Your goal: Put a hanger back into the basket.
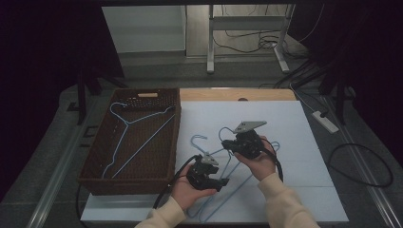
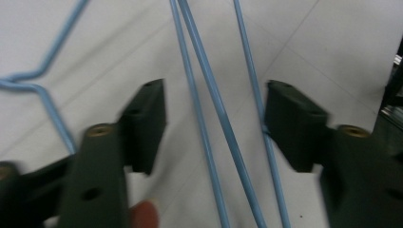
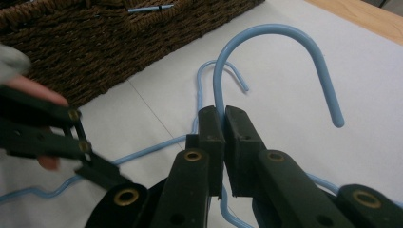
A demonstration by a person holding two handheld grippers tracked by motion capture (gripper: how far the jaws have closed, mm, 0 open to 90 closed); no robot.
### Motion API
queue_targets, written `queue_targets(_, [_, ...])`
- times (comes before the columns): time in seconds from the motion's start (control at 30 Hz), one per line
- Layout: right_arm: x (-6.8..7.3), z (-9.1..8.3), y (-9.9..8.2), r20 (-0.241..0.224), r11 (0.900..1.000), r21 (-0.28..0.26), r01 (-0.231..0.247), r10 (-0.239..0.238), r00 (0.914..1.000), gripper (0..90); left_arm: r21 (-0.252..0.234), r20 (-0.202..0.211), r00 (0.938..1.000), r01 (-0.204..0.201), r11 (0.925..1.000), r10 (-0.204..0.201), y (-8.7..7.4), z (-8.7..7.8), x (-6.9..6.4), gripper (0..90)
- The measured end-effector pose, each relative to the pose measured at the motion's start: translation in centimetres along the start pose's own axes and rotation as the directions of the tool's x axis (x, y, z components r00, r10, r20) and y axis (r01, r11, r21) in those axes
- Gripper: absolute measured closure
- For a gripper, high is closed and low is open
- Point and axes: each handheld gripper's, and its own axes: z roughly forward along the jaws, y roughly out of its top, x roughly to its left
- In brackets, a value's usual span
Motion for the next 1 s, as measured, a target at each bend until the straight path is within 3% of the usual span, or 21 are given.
queue_targets(0.23, [0.0, -0.3, -0.1, -0.002, 0.9999, -0.014, 0.006, -0.006, 1.0000, 86.5, 0.021, 0.055, 0.9972, 0.049, 0.9985, -0.051, -0.1, 0.6, 0.4, 74.7])
queue_targets(0.47, [-0.1, -1.3, -0.4, -0.013, 0.9981, -0.062, -0.003, 0.002, 0.9999, 85.1, -0.014, 0.095, 0.9906, 0.100, 0.9949, -0.098, 0.1, 0.3, 0.6, 81.7])
queue_targets(0.53, [0.0, -1.8, -0.6, -0.009, 0.9968, -0.080, -0.002, 0.002, 1.0000, 80.0, -0.024, 0.095, 0.9894, 0.113, 0.9934, -0.110, 0.1, 0.3, 0.7, 82.7])
queue_targets(0.6, [0.2, -2.4, -1.0, 0.000, 0.9953, -0.097, -0.004, 0.004, 1.0000, 69.6, -0.030, 0.096, 0.9890, 0.115, 0.9929, -0.112, 0.1, 0.2, 0.7, 83.7])
queue_targets(0.67, [0.4, -3.2, -1.6, 0.007, 0.9929, -0.118, -0.011, 0.012, 0.9999, 58.5, -0.056, 0.115, 0.9845, 0.139, 0.9887, -0.132, 0.0, 0.0, 0.8, 85.0])
queue_targets(0.77, [0.5, -4.8, -3.4, 0.019, 0.9839, -0.171, -0.051, 0.055, 0.9983, 48.7, -0.071, 0.126, 0.9831, 0.143, 0.9872, -0.133, 0.0, -0.1, 0.6, 85.8])
queue_targets(1.0, [-0.1, -7.4, -7.9, 0.082, 0.9785, -0.189, -0.082, 0.099, 0.9917, 39.9, -0.103, 0.140, 0.9845, 0.121, 0.9873, -0.106, 0.0, -0.6, 0.1, 86.2])
